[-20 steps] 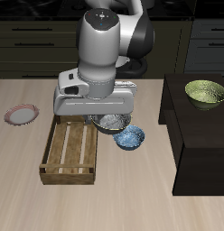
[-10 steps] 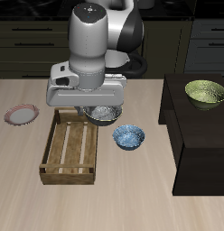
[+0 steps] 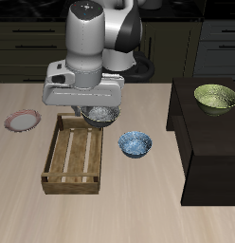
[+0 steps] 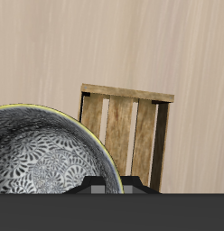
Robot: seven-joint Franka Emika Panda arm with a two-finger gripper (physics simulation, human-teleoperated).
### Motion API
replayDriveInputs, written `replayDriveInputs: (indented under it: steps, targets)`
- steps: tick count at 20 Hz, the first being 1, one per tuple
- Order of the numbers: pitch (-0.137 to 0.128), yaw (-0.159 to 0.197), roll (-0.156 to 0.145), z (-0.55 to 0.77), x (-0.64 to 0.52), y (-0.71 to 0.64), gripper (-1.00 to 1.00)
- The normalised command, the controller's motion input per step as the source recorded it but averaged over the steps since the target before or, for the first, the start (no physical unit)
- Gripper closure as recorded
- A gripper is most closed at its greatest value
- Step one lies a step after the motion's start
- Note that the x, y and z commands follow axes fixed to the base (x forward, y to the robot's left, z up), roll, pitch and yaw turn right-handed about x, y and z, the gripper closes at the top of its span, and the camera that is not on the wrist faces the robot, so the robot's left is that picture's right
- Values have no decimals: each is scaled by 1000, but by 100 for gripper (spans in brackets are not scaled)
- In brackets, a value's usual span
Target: Place the black bowl and the blue bowl in the wooden tray
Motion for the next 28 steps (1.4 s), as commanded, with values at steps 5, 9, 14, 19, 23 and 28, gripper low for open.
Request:
replayDriveInputs:
  steps: [5,9,14,19,23,28]
  targets:
    - [-34,10,-14,68,-187,-251,100]
    - [7,-28,-56,-131,-77,-372,100]
    - [6,0,-20,-168,-39,-171,100]
    - [5,7,-6,-224,13,-54,100]
    - [12,11,4,-270,66,-32,100]
    - [19,-3,-20,-198,88,-49,100]
